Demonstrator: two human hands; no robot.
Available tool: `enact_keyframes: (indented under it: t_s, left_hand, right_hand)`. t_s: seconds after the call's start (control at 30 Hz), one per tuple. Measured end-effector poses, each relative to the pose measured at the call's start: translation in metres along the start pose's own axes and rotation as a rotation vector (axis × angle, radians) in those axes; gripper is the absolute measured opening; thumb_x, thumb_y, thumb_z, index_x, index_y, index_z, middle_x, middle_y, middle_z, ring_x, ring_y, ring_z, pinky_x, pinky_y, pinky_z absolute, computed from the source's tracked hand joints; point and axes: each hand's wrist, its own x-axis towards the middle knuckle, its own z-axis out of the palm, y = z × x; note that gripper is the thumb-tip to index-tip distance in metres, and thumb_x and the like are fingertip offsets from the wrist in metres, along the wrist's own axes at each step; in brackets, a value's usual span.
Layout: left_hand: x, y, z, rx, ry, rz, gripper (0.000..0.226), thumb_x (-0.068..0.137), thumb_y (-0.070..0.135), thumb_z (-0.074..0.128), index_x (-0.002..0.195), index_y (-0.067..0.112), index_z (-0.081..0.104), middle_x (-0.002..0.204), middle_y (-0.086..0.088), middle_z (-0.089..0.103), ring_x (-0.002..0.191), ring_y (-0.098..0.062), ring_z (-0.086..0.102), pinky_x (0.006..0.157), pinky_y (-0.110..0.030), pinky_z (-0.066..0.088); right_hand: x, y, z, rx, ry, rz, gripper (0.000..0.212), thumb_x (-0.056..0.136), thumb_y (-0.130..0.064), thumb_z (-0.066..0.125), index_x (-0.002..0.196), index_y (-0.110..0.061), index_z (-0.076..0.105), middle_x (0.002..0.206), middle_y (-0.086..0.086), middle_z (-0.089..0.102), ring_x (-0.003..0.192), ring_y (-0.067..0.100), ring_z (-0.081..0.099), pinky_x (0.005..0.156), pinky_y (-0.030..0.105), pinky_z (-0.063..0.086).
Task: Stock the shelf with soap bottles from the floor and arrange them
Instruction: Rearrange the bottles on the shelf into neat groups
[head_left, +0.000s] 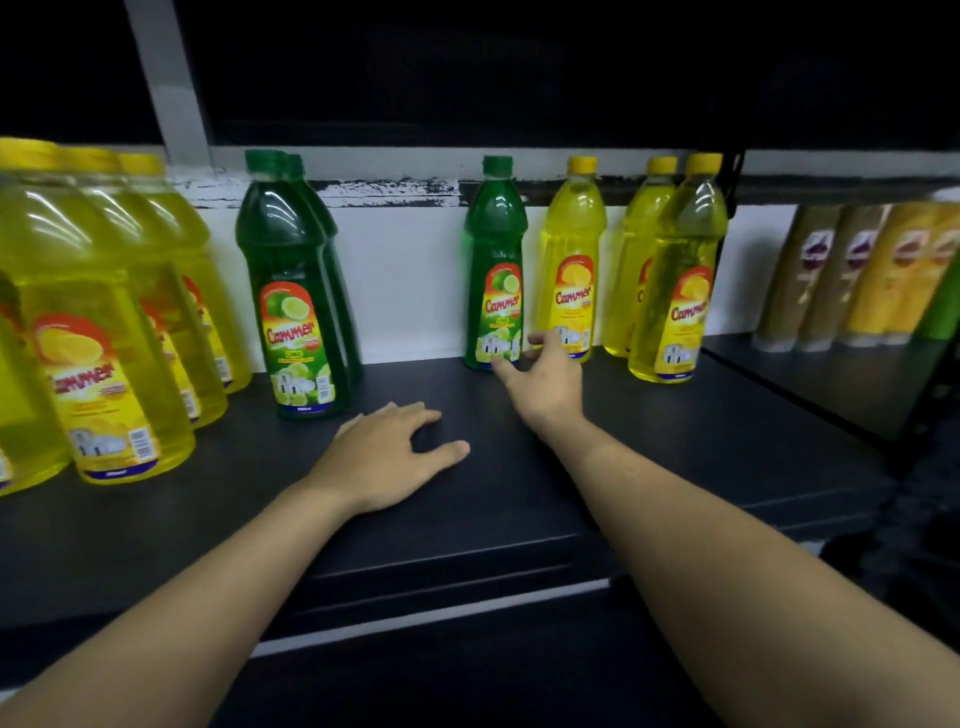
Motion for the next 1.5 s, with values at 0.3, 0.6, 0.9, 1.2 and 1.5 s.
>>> enact_keyframes:
  t_s: [0.3,0.6,0.9,1.2,1.5]
  left_hand:
    - [0.000,-0.007,0.004,0.056,0.007,0.008,0.081,0.080,0.084,0.038,0.148,0.041,0.042,0.160,0.018,0.029,0.150,-0.008,0.021,0.121,-0.035,0.019]
    - [-0.001,-0.006,0.003,0.049,0.049,0.026,0.099,0.061,0.093,0.023,0.143,0.042,0.047,0.156,0.022,0.035,0.147,-0.006,0.026,0.117,-0.033,0.021]
    - [0.000,-0.006,0.001,0.014,0.060,0.019,0.095,0.060,0.093,0.028,0.138,0.044,0.052,0.153,0.023,0.039,0.145,-0.004,0.029,0.117,-0.034,0.022]
    - [0.001,-0.008,0.001,-0.052,0.067,0.003,0.090,0.061,0.094,0.036,0.133,0.045,0.056,0.150,0.024,0.043,0.141,-0.003,0.035,0.117,-0.039,0.026]
    - [-0.002,-0.011,-0.001,-0.185,0.112,-0.043,0.058,0.081,0.065,0.065,0.129,0.032,0.065,0.141,0.016,0.057,0.132,-0.010,0.049,0.108,-0.028,0.036]
  right_hand:
    - [0.042,0.006,0.027,-0.008,-0.055,-0.095,0.085,0.076,-0.036,0.084,0.142,-0.012,0.037,0.130,0.010,0.054,0.120,0.025,0.052,0.092,0.032,0.043]
    - [0.070,0.009,0.048,0.009,0.000,-0.123,0.097,0.071,-0.048,0.085,0.145,-0.012,0.033,0.126,0.010,0.060,0.112,0.026,0.059,0.089,0.033,0.048]
    - [0.066,0.004,0.043,0.004,0.003,-0.097,0.092,0.074,-0.043,0.085,0.143,-0.012,0.033,0.127,0.011,0.059,0.113,0.027,0.059,0.087,0.033,0.048]
    - [0.037,0.005,0.025,0.058,-0.047,-0.116,0.089,0.070,-0.045,0.087,0.138,-0.016,0.038,0.119,0.005,0.062,0.101,0.019,0.059,0.079,0.027,0.046]
    - [-0.010,-0.003,-0.005,0.147,-0.158,-0.130,0.087,0.067,-0.043,0.089,0.137,-0.022,0.042,0.109,-0.007,0.063,0.095,0.010,0.060,0.066,0.006,0.041]
